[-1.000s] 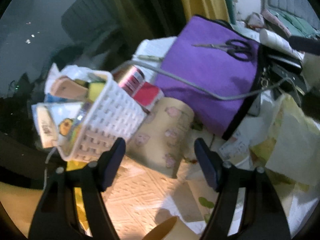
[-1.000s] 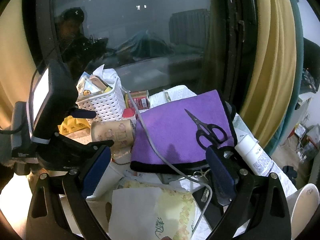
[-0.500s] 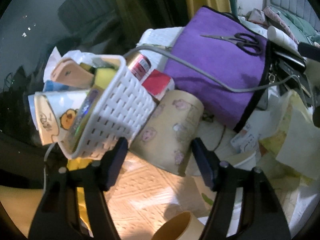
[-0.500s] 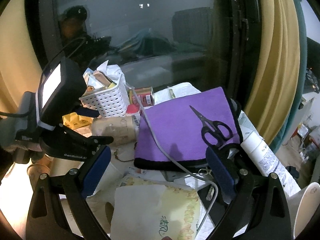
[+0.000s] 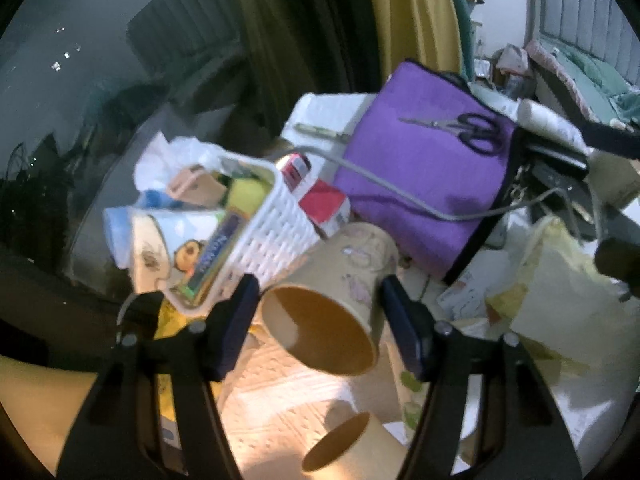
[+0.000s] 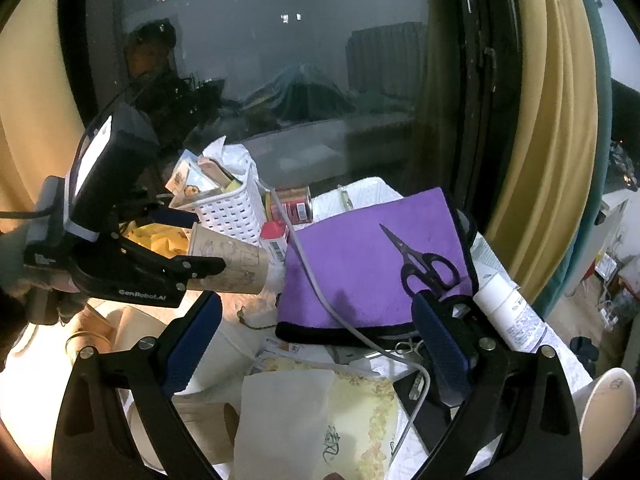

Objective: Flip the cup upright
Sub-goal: 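Lift the cup with the left gripper and carry it over open table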

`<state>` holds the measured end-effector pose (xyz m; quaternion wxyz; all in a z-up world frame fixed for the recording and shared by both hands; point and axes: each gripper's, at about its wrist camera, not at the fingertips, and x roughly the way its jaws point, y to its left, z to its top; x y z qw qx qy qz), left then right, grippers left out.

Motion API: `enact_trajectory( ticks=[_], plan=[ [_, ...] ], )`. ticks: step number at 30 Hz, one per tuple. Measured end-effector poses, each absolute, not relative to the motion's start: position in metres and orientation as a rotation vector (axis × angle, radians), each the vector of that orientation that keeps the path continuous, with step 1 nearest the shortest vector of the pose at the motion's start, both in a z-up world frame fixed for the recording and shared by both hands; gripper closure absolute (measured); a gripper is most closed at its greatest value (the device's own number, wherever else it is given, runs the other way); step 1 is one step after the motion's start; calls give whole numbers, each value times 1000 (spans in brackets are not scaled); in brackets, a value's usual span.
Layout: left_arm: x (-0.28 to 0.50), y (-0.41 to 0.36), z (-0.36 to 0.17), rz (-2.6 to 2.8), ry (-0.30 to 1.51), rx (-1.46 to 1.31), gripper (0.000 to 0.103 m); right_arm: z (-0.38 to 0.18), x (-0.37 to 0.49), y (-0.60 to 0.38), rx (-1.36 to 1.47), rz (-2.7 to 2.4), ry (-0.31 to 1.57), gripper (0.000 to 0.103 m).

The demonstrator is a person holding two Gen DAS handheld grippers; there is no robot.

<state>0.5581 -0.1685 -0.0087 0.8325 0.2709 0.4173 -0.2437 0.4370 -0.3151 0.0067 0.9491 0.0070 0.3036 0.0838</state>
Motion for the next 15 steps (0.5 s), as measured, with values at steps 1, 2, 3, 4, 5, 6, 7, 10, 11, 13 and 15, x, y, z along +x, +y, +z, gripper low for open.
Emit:
enact_trajectory(
  ticks=[1,2,3,4,5,6,7,10,11,13,15],
  plan=[
    [557,-167,-4,-521,880,566,39,8,435,-315,15,171,615,6],
    [554,-166,1,-527,876,559,39,10,434,-315,15,171,612,6],
    [552,-166,5,-530,872,554,39,12,431,-314,14,172,608,6],
    [547,-164,11,-535,864,547,39,15,428,-314,15,173,604,6],
    [540,-161,21,-540,857,539,39,18,425,-314,14,174,597,6],
    [534,-158,28,-547,852,530,39,20,422,-314,13,174,593,6],
    [526,-155,36,-556,845,521,39,23,418,-313,12,176,588,6],
    [499,-150,54,-573,826,517,39,31,406,-310,11,183,575,6],
    [488,-148,59,-578,816,518,39,34,400,-308,7,188,569,6],
    [464,-144,68,-587,798,514,39,38,390,-305,-2,194,559,6],
    [440,-139,75,-597,779,505,39,43,375,-302,-12,201,549,6]
  ],
)
